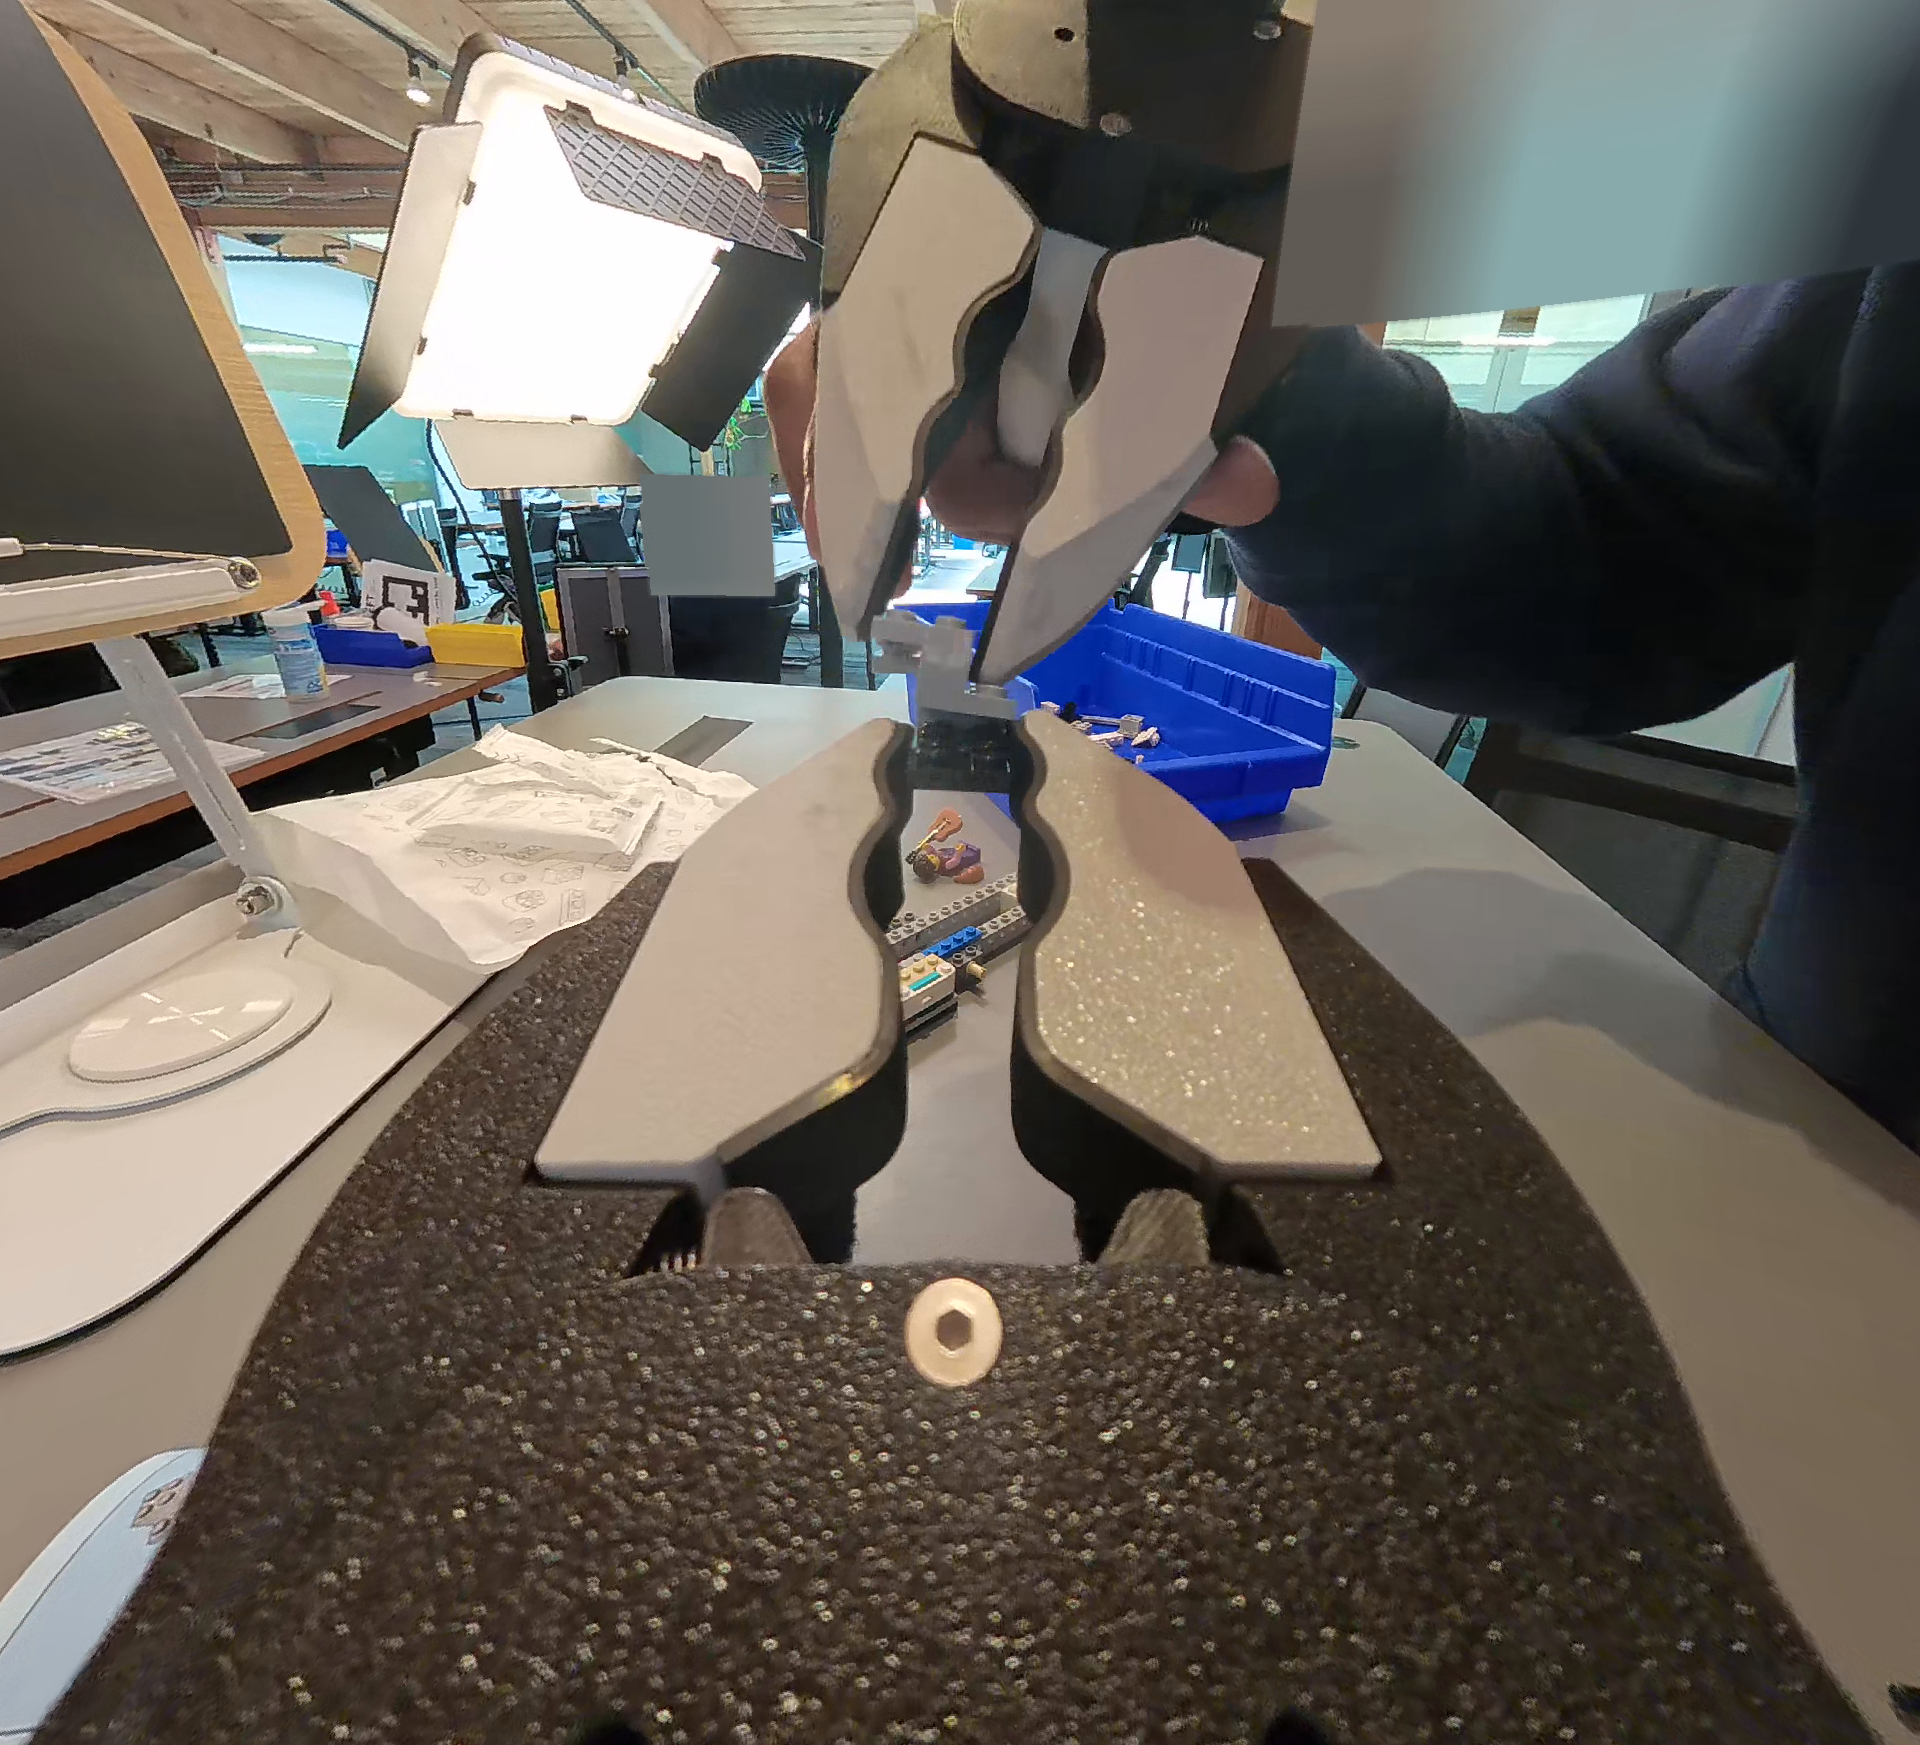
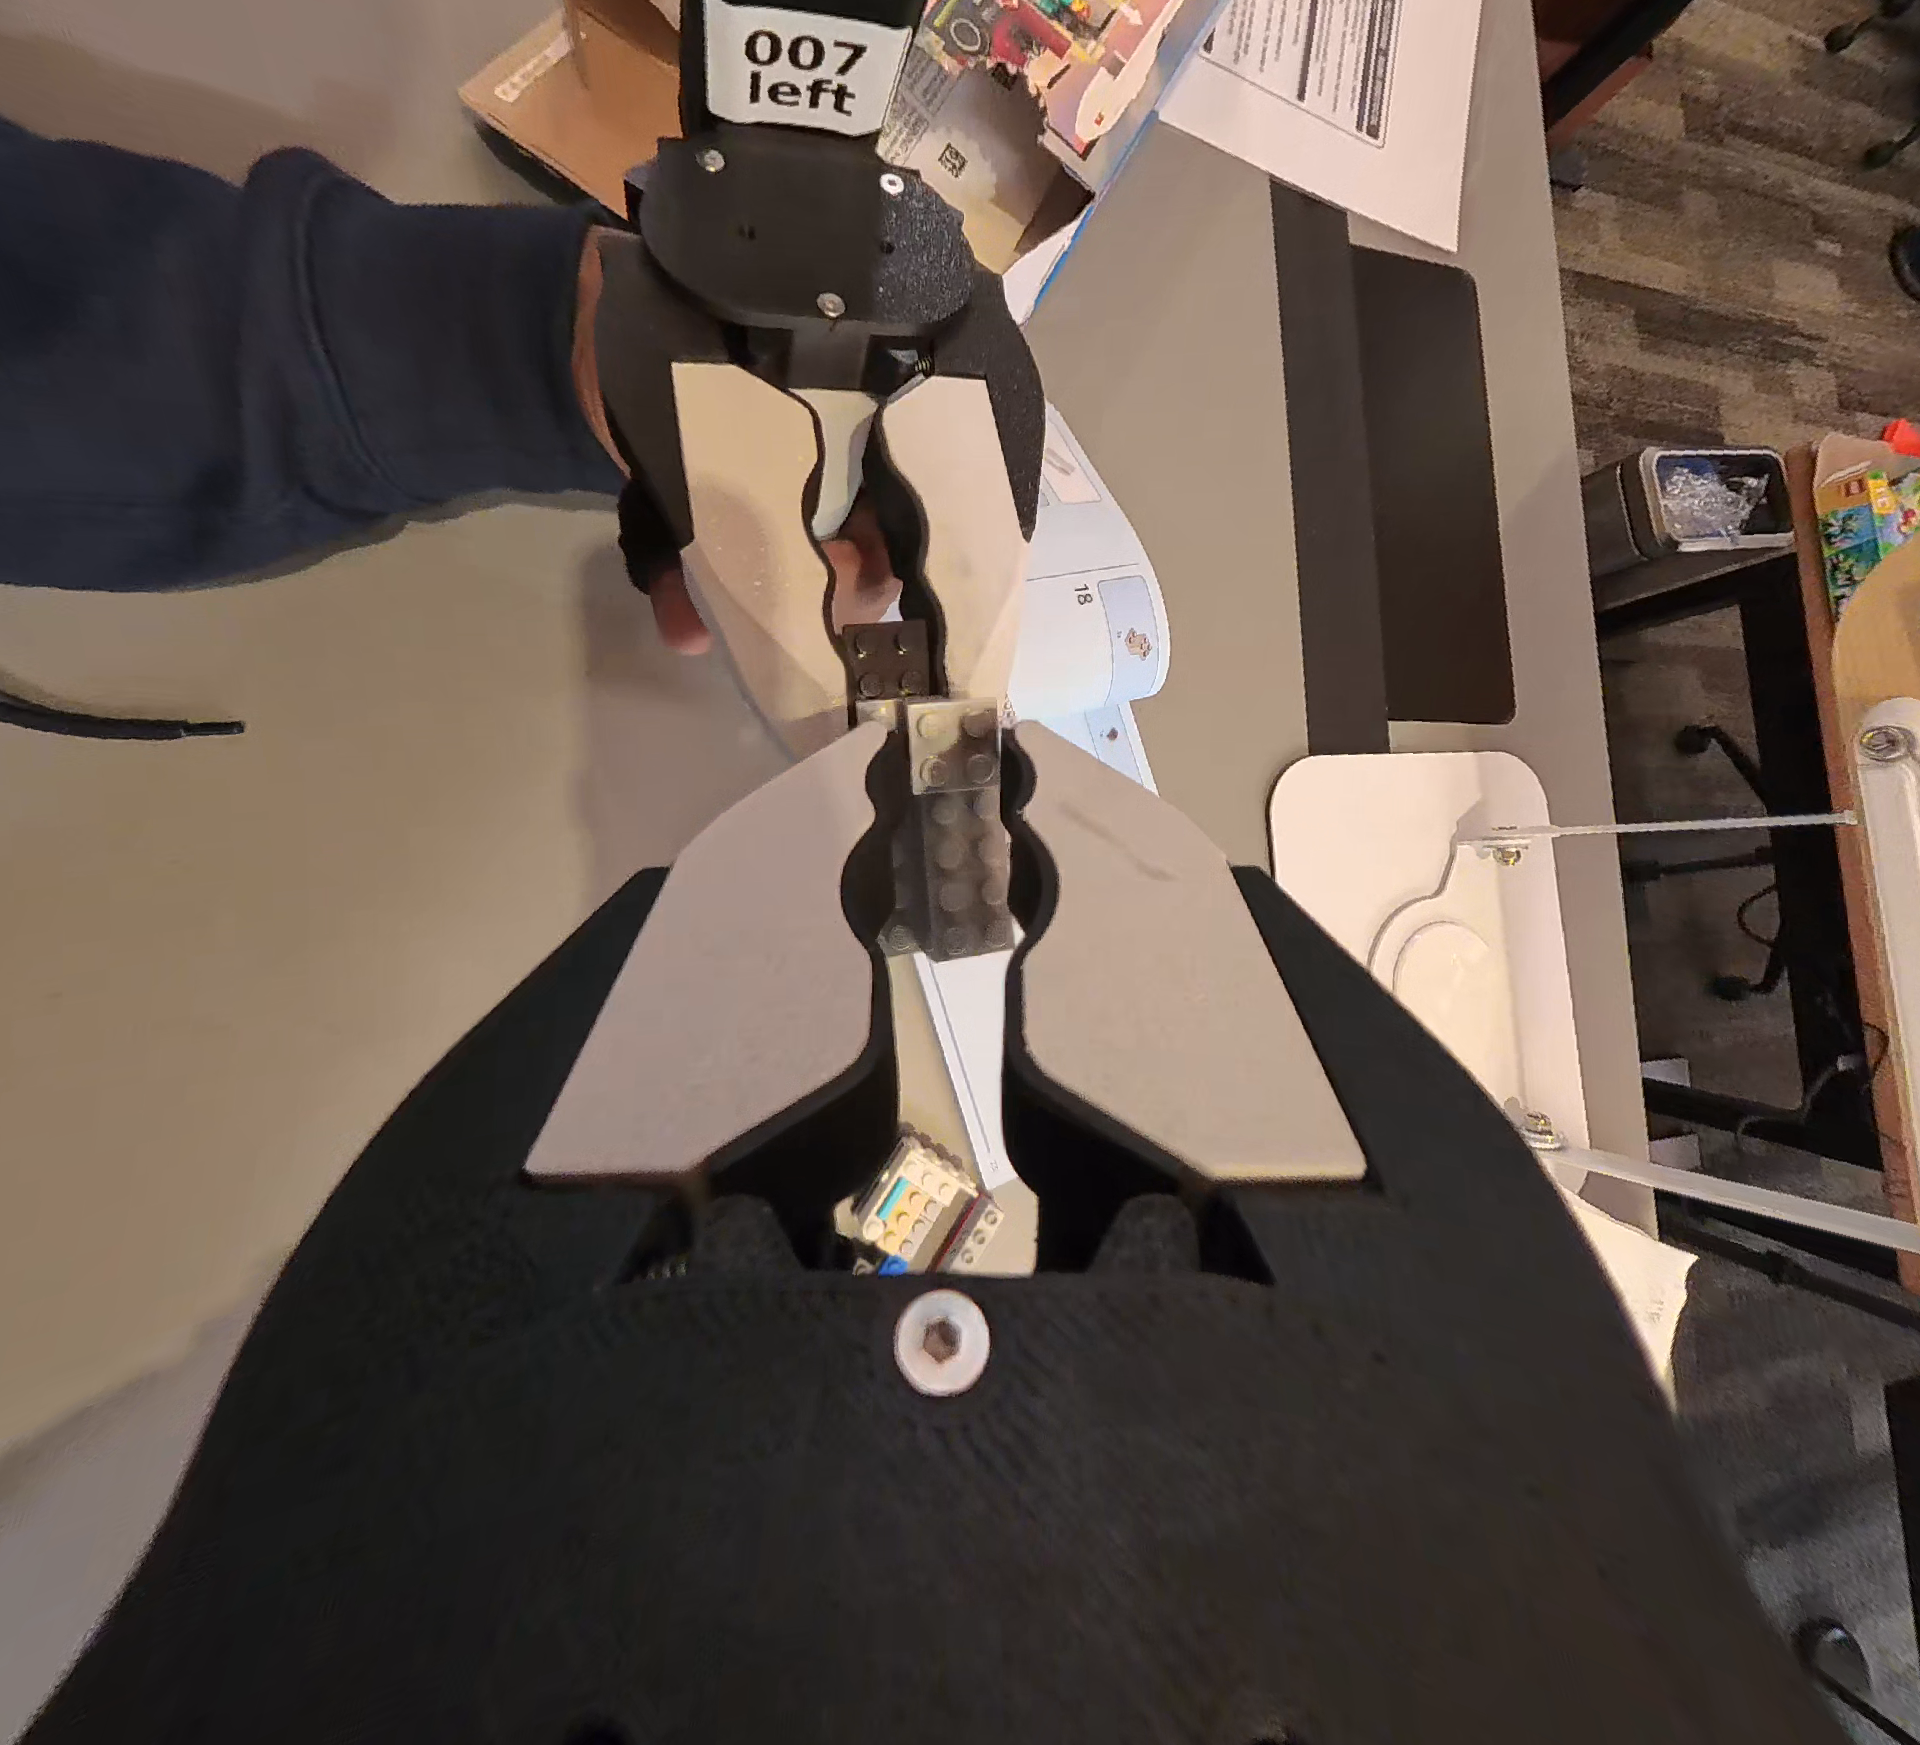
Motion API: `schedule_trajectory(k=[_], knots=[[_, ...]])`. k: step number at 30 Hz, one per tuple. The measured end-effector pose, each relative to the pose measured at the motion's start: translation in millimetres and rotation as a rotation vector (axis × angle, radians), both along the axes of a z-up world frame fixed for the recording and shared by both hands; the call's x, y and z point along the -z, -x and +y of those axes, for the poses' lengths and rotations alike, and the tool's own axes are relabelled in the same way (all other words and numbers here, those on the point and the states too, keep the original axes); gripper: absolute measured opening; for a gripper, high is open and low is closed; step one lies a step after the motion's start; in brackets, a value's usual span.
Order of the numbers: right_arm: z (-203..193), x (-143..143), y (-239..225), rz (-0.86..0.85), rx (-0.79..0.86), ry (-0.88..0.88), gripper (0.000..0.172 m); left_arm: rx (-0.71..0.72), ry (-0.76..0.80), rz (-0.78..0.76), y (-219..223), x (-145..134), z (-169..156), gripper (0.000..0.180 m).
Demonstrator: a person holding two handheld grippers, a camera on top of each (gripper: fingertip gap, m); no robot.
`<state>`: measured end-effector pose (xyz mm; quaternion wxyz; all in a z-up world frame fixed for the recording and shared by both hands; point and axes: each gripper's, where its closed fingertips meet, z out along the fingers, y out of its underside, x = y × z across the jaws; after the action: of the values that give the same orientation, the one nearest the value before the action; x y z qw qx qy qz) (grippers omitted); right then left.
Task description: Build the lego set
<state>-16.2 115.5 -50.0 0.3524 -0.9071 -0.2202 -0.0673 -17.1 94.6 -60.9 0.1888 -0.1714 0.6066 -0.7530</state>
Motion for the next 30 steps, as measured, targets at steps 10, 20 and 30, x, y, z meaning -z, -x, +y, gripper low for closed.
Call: schedule_trajectory(k=[10, 20, 30], knots=[[-2.9, -0.2, -1.4, -0.046, -0.027, 0.01, 0.024, 0.014, -0.002, -0.009, 1.1, -0.7, -2.9, 0.017], [-16.5, -17.2, -1.0, -0.275, 0.004, -0.34, 0.032, -0.013, 0.051, -0.022, 0.1, -8.2, 8.9, 0.017], [-10.1, 0.2, 7.3, -0.556, -0.025, -0.575, 0.061, 0.033, 0.079, -0.001, 3.6, -7.8, 6.4, 0.017]])
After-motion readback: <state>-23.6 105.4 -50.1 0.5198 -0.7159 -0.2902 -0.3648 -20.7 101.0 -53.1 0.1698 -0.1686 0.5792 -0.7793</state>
